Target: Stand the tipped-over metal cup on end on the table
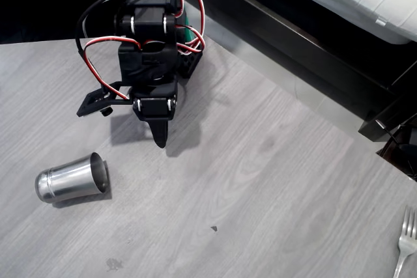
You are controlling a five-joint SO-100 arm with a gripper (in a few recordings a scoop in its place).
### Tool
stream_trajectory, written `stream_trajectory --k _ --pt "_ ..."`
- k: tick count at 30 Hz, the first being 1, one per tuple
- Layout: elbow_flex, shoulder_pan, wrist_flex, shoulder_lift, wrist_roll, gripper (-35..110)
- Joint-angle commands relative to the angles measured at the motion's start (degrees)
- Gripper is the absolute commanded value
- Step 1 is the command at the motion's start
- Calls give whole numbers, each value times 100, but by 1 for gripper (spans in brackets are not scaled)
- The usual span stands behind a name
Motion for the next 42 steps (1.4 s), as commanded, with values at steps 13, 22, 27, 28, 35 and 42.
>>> stream_trajectory --k 13,22,27,28,35,42 --pt "-35 44 18 158 -44 0" --pt "-35 44 18 158 -44 0" --pt "-35 44 18 158 -44 0" --pt "-35 44 18 158 -44 0" --pt "-35 35 26 158 -44 0" --pt "-35 272 -44 158 -18 0"
